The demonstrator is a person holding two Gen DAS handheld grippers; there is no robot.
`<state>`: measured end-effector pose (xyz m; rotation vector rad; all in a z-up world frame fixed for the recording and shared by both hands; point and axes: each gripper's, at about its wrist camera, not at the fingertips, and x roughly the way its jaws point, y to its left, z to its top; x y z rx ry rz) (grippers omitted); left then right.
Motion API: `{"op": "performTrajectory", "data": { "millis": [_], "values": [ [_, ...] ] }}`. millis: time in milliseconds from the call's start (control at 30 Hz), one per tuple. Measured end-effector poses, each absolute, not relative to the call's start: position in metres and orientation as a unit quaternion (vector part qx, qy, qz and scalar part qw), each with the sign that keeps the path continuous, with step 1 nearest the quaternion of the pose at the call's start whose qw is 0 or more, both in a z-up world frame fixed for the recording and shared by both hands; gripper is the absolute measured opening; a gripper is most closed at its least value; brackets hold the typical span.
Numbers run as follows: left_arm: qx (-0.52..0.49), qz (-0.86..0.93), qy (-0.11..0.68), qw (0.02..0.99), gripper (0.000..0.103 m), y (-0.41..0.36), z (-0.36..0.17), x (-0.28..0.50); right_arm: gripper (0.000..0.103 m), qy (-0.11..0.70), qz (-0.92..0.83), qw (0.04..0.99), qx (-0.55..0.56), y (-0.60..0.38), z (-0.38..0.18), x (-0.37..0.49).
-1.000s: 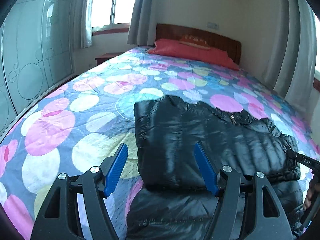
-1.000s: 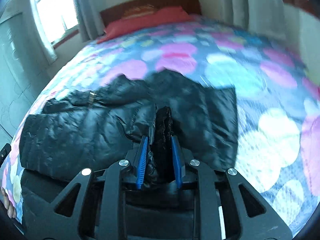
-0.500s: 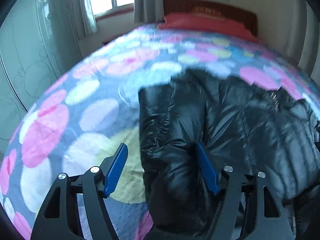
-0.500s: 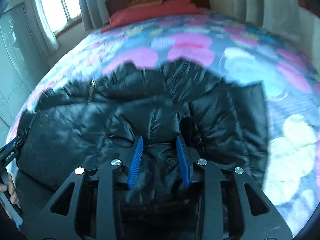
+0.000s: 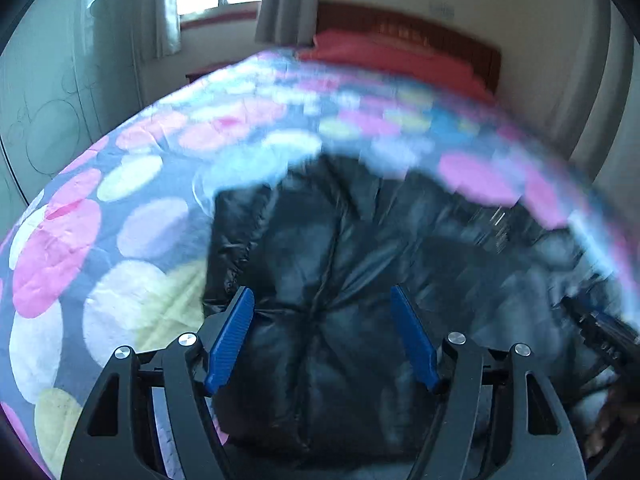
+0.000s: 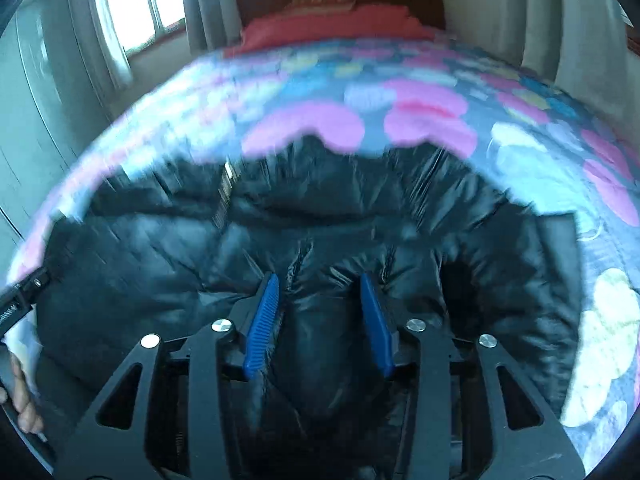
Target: Fold large clothes
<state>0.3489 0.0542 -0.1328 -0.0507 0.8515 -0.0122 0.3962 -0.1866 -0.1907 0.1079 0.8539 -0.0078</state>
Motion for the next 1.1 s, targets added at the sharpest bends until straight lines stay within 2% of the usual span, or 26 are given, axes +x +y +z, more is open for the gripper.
{"op": "performTrajectory", "data": {
  "millis": [67,267,433,633,800,1000,1100],
  "values": [
    [-0.018,-0.009,0.426,0.904,0.071,0.053,-0.145,0.354,0.043,0.416,-0.001,0.907,0.059,-0.188,-0.195,0.399],
    [-0.045,-0.026,0.397,0.916,0.071,0.064,-0.112,0.323,0.044,0.394,-0.014,0.917,0.063,-0.191,-0.168,0.363],
    [-0.032,-0.024,0.415,0.909,0.072,0.065,-0.142,0.321,0.047,0.408,-0.02,0.91,0.07,-0.196,-0.201,0.351],
    [-0.039,-0.027,0.424,0.904,0.072,0.071,-0.134,0.32,0.048,0.416,-0.015,0.906,0.078,-0.199,-0.189,0.348],
    [-0.064,-0.045,0.418,0.905,0.072,0.104,-0.114,0.263,0.063,0.388,-0.022,0.914,0.117,-0.229,-0.163,0.281],
    [-0.103,-0.039,0.434,0.894,0.072,0.139,-0.125,0.18,0.064,0.406,-0.045,0.9,0.156,-0.268,-0.175,0.183],
    [-0.156,-0.042,0.449,0.879,0.072,0.155,-0.134,0.139,0.064,0.415,-0.055,0.892,0.169,-0.278,-0.187,0.138]
  ]
}}
